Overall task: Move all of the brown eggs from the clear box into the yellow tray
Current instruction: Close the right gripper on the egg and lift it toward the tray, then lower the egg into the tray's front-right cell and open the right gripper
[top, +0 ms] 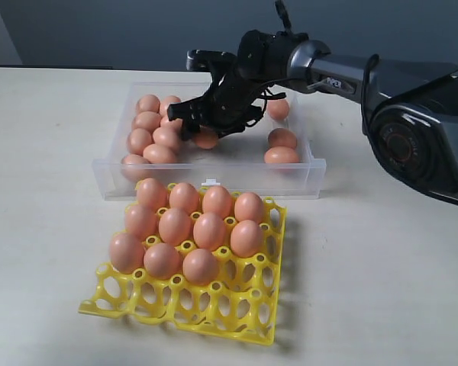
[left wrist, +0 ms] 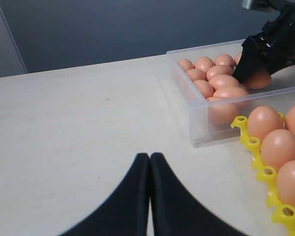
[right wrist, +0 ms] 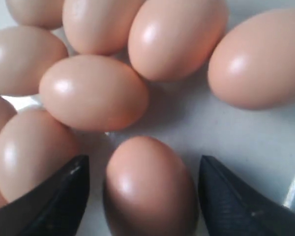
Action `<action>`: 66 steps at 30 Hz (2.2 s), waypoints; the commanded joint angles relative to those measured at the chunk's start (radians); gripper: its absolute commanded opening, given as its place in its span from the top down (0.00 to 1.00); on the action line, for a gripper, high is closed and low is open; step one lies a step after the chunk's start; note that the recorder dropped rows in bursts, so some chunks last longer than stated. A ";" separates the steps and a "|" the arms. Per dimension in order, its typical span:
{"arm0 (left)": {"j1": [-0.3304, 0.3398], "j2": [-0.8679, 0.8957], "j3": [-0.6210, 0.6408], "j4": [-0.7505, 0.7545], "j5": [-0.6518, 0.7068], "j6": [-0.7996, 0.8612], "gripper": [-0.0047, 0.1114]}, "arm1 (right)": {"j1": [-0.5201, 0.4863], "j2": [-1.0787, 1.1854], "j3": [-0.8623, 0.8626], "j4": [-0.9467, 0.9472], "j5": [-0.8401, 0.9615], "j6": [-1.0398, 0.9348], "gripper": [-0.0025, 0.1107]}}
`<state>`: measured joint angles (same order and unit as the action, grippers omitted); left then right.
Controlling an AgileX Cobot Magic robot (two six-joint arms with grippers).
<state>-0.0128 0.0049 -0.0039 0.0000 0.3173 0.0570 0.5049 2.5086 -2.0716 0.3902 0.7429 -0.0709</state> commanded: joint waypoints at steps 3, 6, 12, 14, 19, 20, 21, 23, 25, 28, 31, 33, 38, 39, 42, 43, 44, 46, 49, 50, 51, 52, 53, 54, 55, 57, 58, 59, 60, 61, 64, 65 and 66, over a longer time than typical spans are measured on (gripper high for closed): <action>0.004 -0.005 0.004 0.000 -0.009 0.000 0.96 | -0.003 -0.002 0.001 -0.068 0.052 -0.010 0.46; 0.004 -0.005 0.004 0.000 -0.009 0.000 0.96 | -0.003 -0.002 0.001 -0.069 0.063 -0.010 0.64; 0.004 -0.005 0.004 0.000 -0.009 0.000 0.96 | -0.003 -0.038 0.001 -0.071 0.058 -0.017 0.98; 0.004 -0.005 0.004 0.000 -0.009 0.000 0.96 | -0.003 -0.080 0.004 -0.054 0.068 -0.036 0.98; 0.004 -0.005 0.004 0.000 -0.009 0.000 0.96 | 0.035 -0.244 0.115 -0.020 -0.052 -0.091 0.98; 0.004 -0.005 0.004 0.000 -0.009 0.000 0.96 | 0.046 -0.284 0.168 -0.004 -0.113 -0.103 0.98; 0.004 -0.005 0.004 0.000 -0.009 0.000 0.96 | 0.068 -0.349 0.231 0.015 -0.186 -0.119 0.98; 0.004 -0.005 0.004 0.000 -0.009 0.000 0.96 | 0.107 -0.460 0.370 0.034 -0.344 -0.139 0.98; 0.004 -0.005 0.004 0.000 -0.009 0.000 0.96 | 0.162 -0.597 0.560 0.023 -0.518 -0.139 0.98; 0.004 -0.005 0.004 0.000 -0.009 0.000 0.96 | 0.237 -0.791 0.850 0.023 -0.799 -0.139 0.98; 0.004 -0.005 0.004 0.000 -0.009 0.000 0.96 | 0.310 -0.982 1.108 0.068 -0.969 -0.139 0.98; 0.004 -0.005 0.004 0.000 -0.009 0.000 0.96 | 0.346 -1.093 1.260 0.092 -1.017 -0.139 0.98; 0.004 -0.005 0.004 0.000 -0.009 0.000 0.96 | 0.398 -1.278 1.513 0.116 -1.029 -0.136 0.98; 0.004 -0.005 0.004 0.000 -0.009 0.000 0.96 | 0.413 -1.307 1.550 0.118 -1.034 -0.133 0.98; 0.004 -0.005 0.004 0.000 -0.009 0.000 0.96 | 0.458 -1.343 1.645 0.113 -1.086 -0.114 0.98; 0.004 -0.005 0.004 0.000 -0.009 0.000 0.96 | 0.478 -1.346 1.668 0.113 -1.123 -0.107 0.98; 0.004 -0.005 0.004 0.000 -0.009 0.000 0.96 | 0.501 -1.346 1.695 0.113 -1.166 -0.107 0.98; 0.004 -0.005 0.004 0.000 -0.009 0.000 0.96 | 0.541 -1.346 1.744 0.112 -1.269 -0.107 0.98; 0.004 -0.005 0.004 0.000 -0.009 0.000 0.96 | 0.592 -1.324 1.816 0.109 -1.467 -0.107 0.98; 0.004 -0.005 0.004 0.000 -0.009 0.000 0.96 | 0.596 -1.311 1.830 0.114 -1.505 -0.099 0.98; 0.004 -0.005 0.004 0.000 -0.009 0.000 0.96 | 0.596 -1.290 1.844 0.118 -1.540 -0.075 0.98; 0.004 -0.005 0.004 0.000 -0.009 0.000 0.96 | 0.596 -1.269 1.851 0.121 -1.559 -0.043 0.98; 0.004 -0.005 0.004 0.000 -0.009 0.000 0.96 | 0.596 -1.240 1.856 0.121 -1.575 -0.017 0.98; 0.004 -0.005 0.004 0.000 -0.009 0.000 0.96 | 0.596 -1.206 1.856 0.121 -1.589 0.006 0.98; 0.004 -0.005 0.004 0.000 -0.009 0.000 0.96 | 0.596 -1.171 1.856 0.102 -1.611 0.023 0.98; 0.004 -0.005 0.004 0.000 -0.009 0.000 0.96 | 0.601 -1.097 1.856 0.063 -1.675 0.058 0.98; 0.004 -0.005 0.004 0.000 -0.009 0.000 0.96 | 0.601 -1.060 1.856 0.057 -1.715 0.080 0.98; 0.004 -0.005 0.004 0.000 -0.009 0.000 0.96 | 0.601 -1.031 1.856 0.057 -1.743 0.102 0.98; 0.004 -0.005 0.004 0.000 -0.009 0.000 0.96 | 0.601 -0.987 1.856 0.057 -1.773 0.134 0.98; 0.004 -0.005 0.004 0.000 -0.009 0.000 0.96 | 0.601 -0.958 1.856 0.063 -1.786 0.154 0.98; 0.004 -0.005 0.004 0.000 -0.009 0.000 0.96 | 0.601 -0.855 1.856 0.040 -1.829 0.240 0.98; 0.004 -0.005 0.004 0.000 -0.009 0.000 0.96 | 0.601 -0.829 1.856 0.022 -1.847 0.261 0.98; 0.004 -0.005 0.004 0.000 -0.009 0.000 0.96 | 0.601 -0.795 1.856 -0.001 -1.884 0.296 0.98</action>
<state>-0.0128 0.0049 -0.0039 0.0000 0.3173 0.0570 1.1032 1.6449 -0.2204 0.4388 -1.0548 0.1516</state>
